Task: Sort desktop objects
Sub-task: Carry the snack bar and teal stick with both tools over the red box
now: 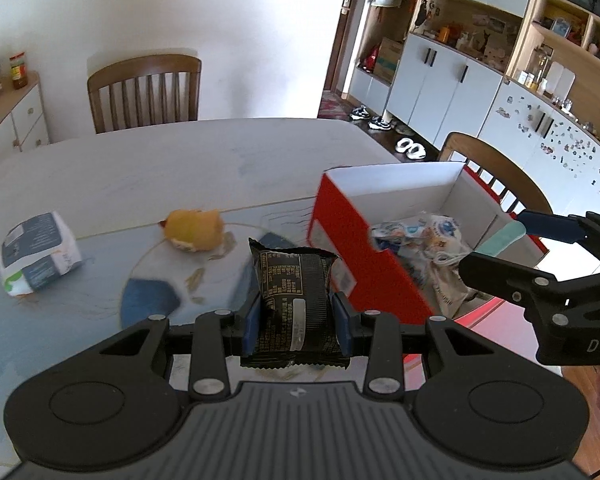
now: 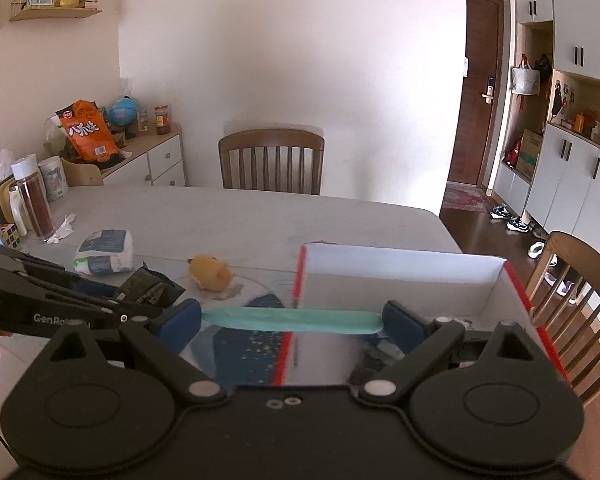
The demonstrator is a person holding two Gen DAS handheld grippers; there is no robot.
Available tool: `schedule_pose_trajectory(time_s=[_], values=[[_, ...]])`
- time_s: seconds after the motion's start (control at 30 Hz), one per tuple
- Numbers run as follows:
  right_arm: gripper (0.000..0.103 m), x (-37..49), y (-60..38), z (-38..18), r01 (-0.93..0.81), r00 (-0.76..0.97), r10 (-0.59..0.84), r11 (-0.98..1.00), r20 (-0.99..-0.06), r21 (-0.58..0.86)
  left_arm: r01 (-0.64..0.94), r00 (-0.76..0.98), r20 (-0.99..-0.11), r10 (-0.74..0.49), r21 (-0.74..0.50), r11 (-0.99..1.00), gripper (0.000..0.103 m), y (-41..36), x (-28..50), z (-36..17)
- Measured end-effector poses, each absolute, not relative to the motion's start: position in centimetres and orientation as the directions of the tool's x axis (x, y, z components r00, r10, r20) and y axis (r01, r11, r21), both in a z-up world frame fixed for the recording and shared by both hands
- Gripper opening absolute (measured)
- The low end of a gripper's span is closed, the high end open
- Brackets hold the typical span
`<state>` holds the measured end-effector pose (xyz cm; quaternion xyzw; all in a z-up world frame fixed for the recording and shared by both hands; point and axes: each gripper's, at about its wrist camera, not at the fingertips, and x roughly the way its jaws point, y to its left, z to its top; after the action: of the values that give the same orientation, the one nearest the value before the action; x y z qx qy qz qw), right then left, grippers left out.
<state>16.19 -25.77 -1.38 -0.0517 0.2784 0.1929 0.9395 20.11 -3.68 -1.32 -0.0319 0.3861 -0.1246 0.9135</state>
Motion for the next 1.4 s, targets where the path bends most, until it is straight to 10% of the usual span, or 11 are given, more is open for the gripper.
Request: schedule_pose_trajectory(time_s=[1.4], values=[[0.098,25.3,-38.0,-4.5,-0.386,0.748,0.292,0.922,-0.596,-0.033,0.401,0.425,-0.853,-0.302,-0.121,0.908,0.036,-20.0,29.6,-6.0]])
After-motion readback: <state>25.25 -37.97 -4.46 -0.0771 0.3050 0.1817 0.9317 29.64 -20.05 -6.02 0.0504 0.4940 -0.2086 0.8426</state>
